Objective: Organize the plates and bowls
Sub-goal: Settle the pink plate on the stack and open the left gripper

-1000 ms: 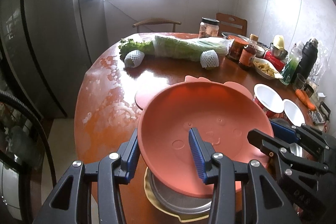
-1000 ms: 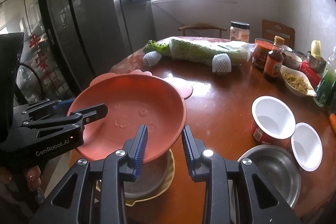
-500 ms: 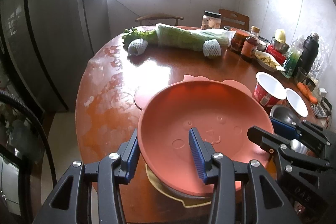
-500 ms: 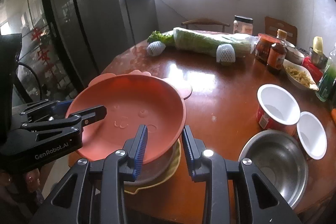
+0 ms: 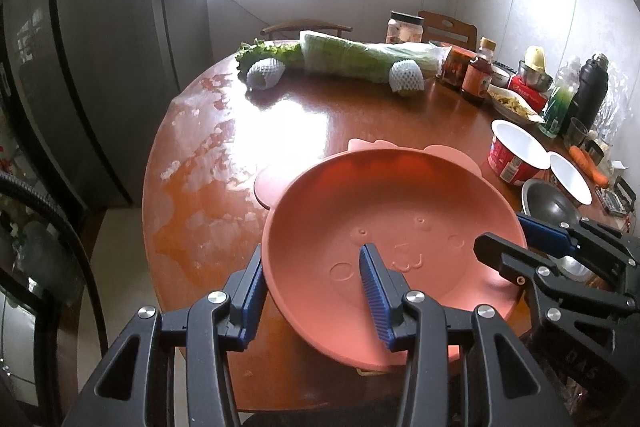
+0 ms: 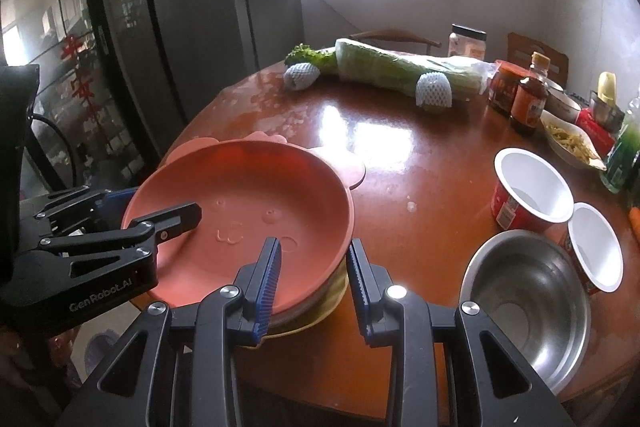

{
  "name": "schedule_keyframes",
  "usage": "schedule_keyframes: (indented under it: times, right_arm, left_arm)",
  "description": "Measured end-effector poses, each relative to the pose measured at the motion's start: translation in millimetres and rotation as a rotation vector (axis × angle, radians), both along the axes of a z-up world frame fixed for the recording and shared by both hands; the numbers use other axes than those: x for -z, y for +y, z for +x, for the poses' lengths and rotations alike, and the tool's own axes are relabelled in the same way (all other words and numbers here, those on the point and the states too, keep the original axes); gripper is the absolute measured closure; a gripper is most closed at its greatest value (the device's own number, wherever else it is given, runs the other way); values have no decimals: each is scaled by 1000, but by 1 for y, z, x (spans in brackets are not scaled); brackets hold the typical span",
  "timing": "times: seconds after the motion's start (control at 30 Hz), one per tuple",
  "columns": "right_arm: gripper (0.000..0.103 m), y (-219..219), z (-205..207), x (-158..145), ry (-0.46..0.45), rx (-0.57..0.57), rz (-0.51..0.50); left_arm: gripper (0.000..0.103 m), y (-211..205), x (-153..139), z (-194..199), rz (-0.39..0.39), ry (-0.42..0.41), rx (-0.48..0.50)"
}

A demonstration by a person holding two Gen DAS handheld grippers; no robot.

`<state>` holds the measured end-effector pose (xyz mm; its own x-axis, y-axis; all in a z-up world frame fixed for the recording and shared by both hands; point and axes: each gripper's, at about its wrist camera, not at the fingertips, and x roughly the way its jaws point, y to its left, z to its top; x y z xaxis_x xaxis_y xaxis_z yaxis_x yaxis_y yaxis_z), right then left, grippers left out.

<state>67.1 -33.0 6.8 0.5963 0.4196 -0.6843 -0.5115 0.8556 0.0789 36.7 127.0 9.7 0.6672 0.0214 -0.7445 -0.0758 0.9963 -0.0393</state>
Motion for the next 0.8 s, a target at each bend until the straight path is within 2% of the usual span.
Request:
schedule_keyframes:
  times: [0.23,0.8]
  right_arm:
    - [68,1,2,6,8,2,-22]
    - [68,4,4,22,44,-5,-50]
  left_arm:
    - [57,-3,6,-4,28,-15,15]
    - [57,-2,26,0,24,32,20]
